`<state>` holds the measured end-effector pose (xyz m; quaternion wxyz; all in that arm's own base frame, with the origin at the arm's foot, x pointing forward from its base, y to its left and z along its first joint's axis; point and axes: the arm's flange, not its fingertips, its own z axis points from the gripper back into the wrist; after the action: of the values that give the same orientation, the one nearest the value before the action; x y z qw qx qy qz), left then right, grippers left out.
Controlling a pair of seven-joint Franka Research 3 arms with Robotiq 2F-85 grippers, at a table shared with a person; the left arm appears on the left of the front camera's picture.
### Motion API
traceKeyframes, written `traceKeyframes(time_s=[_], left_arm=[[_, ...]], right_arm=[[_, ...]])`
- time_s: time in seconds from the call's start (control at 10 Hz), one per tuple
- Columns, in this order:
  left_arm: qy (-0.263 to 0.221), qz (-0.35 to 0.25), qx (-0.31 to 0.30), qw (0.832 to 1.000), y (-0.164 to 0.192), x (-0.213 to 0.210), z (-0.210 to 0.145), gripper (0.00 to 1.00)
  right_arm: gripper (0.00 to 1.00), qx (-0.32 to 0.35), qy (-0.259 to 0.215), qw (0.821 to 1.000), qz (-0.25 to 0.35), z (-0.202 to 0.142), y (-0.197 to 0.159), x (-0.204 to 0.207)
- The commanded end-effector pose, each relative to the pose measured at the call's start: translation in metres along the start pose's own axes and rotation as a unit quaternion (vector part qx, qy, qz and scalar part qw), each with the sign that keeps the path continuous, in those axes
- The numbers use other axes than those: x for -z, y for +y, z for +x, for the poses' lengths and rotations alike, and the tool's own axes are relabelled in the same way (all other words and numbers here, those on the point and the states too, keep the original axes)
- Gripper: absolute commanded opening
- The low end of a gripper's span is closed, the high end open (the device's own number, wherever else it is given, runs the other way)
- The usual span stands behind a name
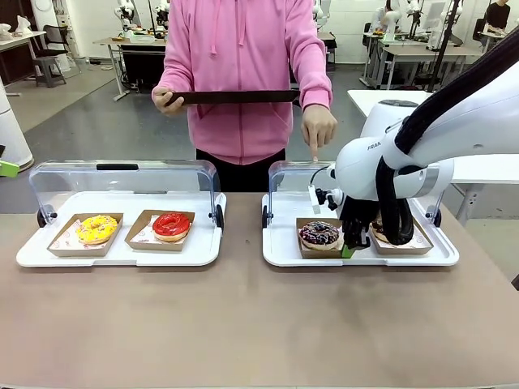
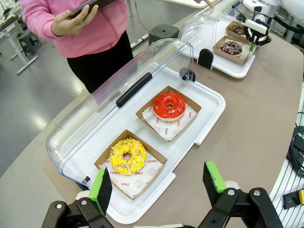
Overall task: Provide the desired donut to the person.
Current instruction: Pick up and lift the Paper togo box containing the Donut pointed at by the person.
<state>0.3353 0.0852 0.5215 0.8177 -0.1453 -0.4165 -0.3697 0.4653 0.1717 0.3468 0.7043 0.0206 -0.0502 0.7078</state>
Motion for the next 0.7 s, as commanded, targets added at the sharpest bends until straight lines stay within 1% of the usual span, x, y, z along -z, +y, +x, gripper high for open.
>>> traceKeyframes(time_s=[0.0, 0.2, 0.4, 0.6], left_arm=[[-0.004, -0.003, -0.003, 1.0, 0.001, 0.0, 0.0, 1.0], [-0.004, -0.003, -0.003, 1.0, 0.001, 0.0, 0.0, 1.0], [-0.004, -0.003, -0.003, 1.0, 0.001, 0.0, 0.0, 1.0], [-0.004, -0.003, -0.003, 1.0, 0.001, 0.0, 0.0, 1.0]], right_arm=[[0.0, -0.004, -0.018, 1.0, 0.006, 0.0, -0.003, -0.006], [0.0, -0.001, -0.023, 1.0, 0.003, 0.001, 0.0, -0.014], [0.0, -0.004, -0.031, 0.999, -0.005, 0.001, 0.008, -0.032], [0.0, -0.015, -0.03, 0.999, -0.026, 0.001, 0.033, -0.062]])
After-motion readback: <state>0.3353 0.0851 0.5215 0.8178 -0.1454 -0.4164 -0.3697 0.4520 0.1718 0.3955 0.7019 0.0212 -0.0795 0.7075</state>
